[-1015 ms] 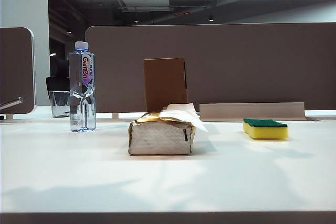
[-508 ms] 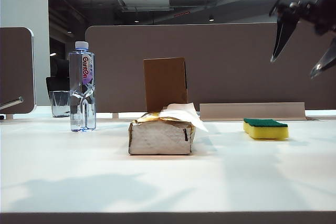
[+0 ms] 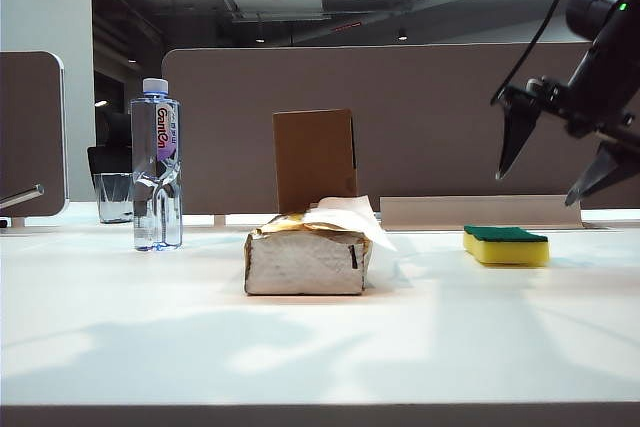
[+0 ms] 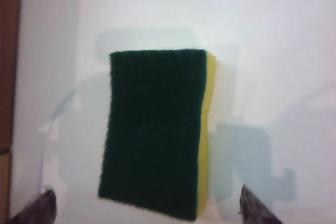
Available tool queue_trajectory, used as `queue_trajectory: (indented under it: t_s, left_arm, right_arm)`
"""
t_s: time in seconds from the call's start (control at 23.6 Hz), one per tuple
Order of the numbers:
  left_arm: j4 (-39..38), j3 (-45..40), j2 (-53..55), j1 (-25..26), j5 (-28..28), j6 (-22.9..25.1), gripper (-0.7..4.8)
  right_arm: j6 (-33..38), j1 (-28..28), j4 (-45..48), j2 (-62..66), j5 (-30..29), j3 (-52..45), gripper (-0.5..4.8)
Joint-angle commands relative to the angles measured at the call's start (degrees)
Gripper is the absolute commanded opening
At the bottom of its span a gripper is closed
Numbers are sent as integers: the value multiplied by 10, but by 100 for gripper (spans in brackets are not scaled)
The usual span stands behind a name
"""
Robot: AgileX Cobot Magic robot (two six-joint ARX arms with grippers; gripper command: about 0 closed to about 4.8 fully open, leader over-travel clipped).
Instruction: Move the sponge from right to left to wipe the table, avoiding obstacles on the table, and finally reaching the bottle of mineral water.
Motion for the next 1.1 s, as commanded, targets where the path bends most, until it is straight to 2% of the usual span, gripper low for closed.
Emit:
queue_trajectory:
  t_s: [0.04,0.3,0.85,0.93,1.1]
  left_arm:
    - [8,14,17,0,4,5,319]
    - [8,16,33,0,2,5,319]
    - [8,16,41,0,2,17,318]
    - [7,16,42,0,2,17,318]
    - [7,16,42,0,2,17,318]
  right_arm:
    - [-2,0,15,20,-4,11,479]
    - [4,0,56,48,-6,13,479]
    - [17,12,71,86,-13,25,478]
    - [20,12,71,92,-13,25,460]
    - [26,11,68,102,-12,25,460]
